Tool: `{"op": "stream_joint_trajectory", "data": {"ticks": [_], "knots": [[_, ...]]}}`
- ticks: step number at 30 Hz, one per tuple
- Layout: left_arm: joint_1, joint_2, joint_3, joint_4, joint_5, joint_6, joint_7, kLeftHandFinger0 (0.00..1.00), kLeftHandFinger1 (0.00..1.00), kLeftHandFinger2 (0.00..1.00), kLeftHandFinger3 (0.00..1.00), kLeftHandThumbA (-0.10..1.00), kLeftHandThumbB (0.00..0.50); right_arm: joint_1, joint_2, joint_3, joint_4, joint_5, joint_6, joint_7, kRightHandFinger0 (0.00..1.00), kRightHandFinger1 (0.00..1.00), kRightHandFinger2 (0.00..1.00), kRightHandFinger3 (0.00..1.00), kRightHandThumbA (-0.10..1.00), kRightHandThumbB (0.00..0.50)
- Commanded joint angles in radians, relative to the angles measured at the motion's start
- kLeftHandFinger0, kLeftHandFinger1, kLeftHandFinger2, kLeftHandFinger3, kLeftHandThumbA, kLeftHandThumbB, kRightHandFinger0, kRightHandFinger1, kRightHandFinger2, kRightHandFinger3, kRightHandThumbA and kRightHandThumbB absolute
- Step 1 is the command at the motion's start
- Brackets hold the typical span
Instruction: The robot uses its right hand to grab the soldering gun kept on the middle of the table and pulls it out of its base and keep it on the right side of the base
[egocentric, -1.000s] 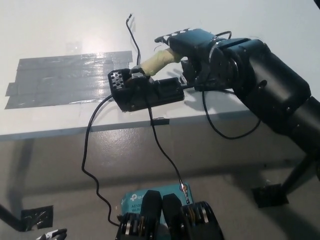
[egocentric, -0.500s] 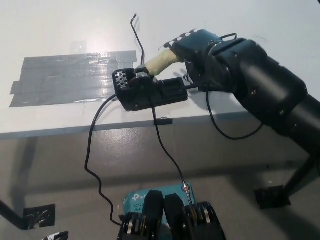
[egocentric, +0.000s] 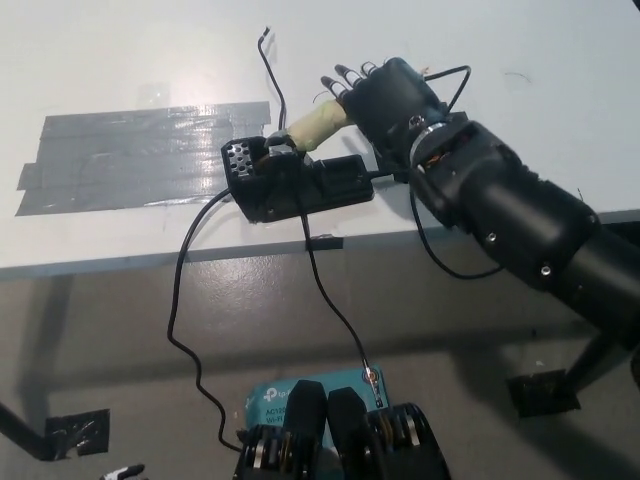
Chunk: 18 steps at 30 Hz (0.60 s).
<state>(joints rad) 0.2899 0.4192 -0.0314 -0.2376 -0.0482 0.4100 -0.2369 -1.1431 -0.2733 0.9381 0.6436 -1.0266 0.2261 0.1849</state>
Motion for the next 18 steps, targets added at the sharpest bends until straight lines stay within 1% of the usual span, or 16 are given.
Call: {"op": "stream_joint_trajectory", "data": {"ticks": [1, 3, 4, 5, 6, 7, 8, 9, 10, 12, 13, 14, 15, 16, 17, 18], "knots": [[0.003, 0.017, -0.017, -0.017, 0.034, 0.009, -0.010, 0.24, 0.32, 0.41, 0.87, 0.72, 0.281, -0.006, 0.004, 0.025, 0.042, -0.149, 0.073, -0.081, 0.50, 0.93, 1.00, 1.00, 0.04, 0.324], [-0.002, 0.017, -0.027, -0.013, 0.040, 0.004, -0.010, 0.22, 0.29, 0.41, 0.86, 0.72, 0.290, 0.007, 0.002, 0.021, 0.051, -0.161, 0.097, -0.065, 0.47, 0.97, 1.00, 1.00, 0.01, 0.330], [-0.003, 0.018, -0.033, -0.014, 0.045, 0.006, -0.010, 0.21, 0.29, 0.41, 0.85, 0.73, 0.294, 0.012, 0.000, 0.020, 0.056, -0.169, 0.104, -0.066, 0.41, 0.89, 1.00, 1.00, 0.00, 0.331], [-0.003, 0.018, -0.036, -0.014, 0.045, 0.007, -0.012, 0.22, 0.30, 0.41, 0.85, 0.73, 0.299, 0.022, -0.005, 0.015, 0.067, -0.172, 0.100, -0.101, 0.11, 0.41, 0.82, 1.00, -0.08, 0.265], [-0.003, 0.018, -0.035, -0.013, 0.043, 0.006, -0.013, 0.22, 0.30, 0.41, 0.85, 0.72, 0.300, 0.026, -0.008, 0.012, 0.068, -0.174, 0.096, -0.112, 0.00, 0.25, 0.61, 1.00, -0.10, 0.249], [-0.003, 0.018, -0.035, -0.013, 0.043, 0.007, -0.012, 0.22, 0.30, 0.40, 0.85, 0.72, 0.300, 0.027, -0.007, 0.008, 0.068, -0.177, 0.095, -0.113, 0.00, 0.22, 0.55, 1.00, -0.10, 0.245], [-0.002, 0.025, -0.041, -0.017, 0.050, 0.008, -0.016, 0.23, 0.31, 0.42, 0.85, 0.74, 0.302, 0.038, 0.000, -0.031, 0.091, -0.133, 0.063, -0.178, 0.00, 0.01, 0.12, 1.00, -0.10, 0.191], [-0.002, 0.028, -0.043, -0.019, 0.052, 0.008, -0.017, 0.23, 0.31, 0.43, 0.86, 0.74, 0.302, 0.043, 0.003, -0.049, 0.103, -0.115, 0.048, -0.208, 0.00, 0.00, 0.09, 1.00, -0.10, 0.188], [-0.002, 0.030, -0.041, -0.023, 0.051, 0.019, -0.017, 0.23, 0.32, 0.43, 0.86, 0.74, 0.308, 0.050, 0.009, -0.072, 0.122, -0.102, 0.027, -0.281, 0.00, 0.00, 0.00, 1.00, -0.10, 0.202], [-0.004, 0.035, -0.047, -0.024, 0.059, 0.020, -0.019, 0.22, 0.32, 0.44, 0.89, 0.74, 0.286, 0.044, -0.006, -0.050, 0.142, -0.143, -0.016, -0.379, 0.00, 0.00, 0.05, 0.51, -0.02, 0.292], [-0.004, 0.034, -0.047, -0.022, 0.058, 0.018, -0.019, 0.21, 0.30, 0.43, 0.90, 0.73, 0.277, 0.045, -0.014, -0.060, 0.132, -0.131, -0.039, -0.397, 0.00, 0.00, 0.13, 0.38, -0.02, 0.308], [-0.004, 0.034, -0.046, -0.020, 0.058, 0.018, -0.019, 0.21, 0.30, 0.43, 0.91, 0.73, 0.291, 0.045, -0.017, -0.073, 0.134, -0.118, -0.060, -0.434, 0.00, 0.00, 0.22, 0.32, -0.04, 0.306], [-0.008, 0.035, -0.043, -0.016, 0.056, 0.016, -0.019, 0.20, 0.30, 0.42, 0.91, 0.73, 0.295, 0.038, -0.012, -0.077, 0.148, -0.115, -0.070, -0.453, 0.00, 0.00, 0.23, 0.30, -0.05, 0.310], [-0.010, 0.038, -0.047, -0.011, 0.067, 0.013, -0.017, 0.22, 0.31, 0.44, 0.93, 0.74, 0.301, 0.031, -0.012, -0.093, 0.166, -0.096, -0.104, -0.499, 0.00, 0.02, 0.21, 0.10, -0.09, 0.231], [-0.009, 0.041, -0.050, -0.012, 0.073, 0.012, -0.016, 0.22, 0.32, 0.45, 0.94, 0.75, 0.296, 0.025, -0.015, -0.101, 0.177, -0.092, -0.128, -0.550, 0.00, 0.06, 0.26, 0.01, -0.10, 0.187], [-0.006, 0.043, -0.050, -0.015, 0.075, 0.013, -0.017, 0.24, 0.34, 0.46, 0.92, 0.75, 0.297, 0.018, -0.020, -0.102, 0.187, -0.094, -0.148, -0.584, 0.00, 0.08, 0.32, 0.06, -0.10, 0.177]]}}
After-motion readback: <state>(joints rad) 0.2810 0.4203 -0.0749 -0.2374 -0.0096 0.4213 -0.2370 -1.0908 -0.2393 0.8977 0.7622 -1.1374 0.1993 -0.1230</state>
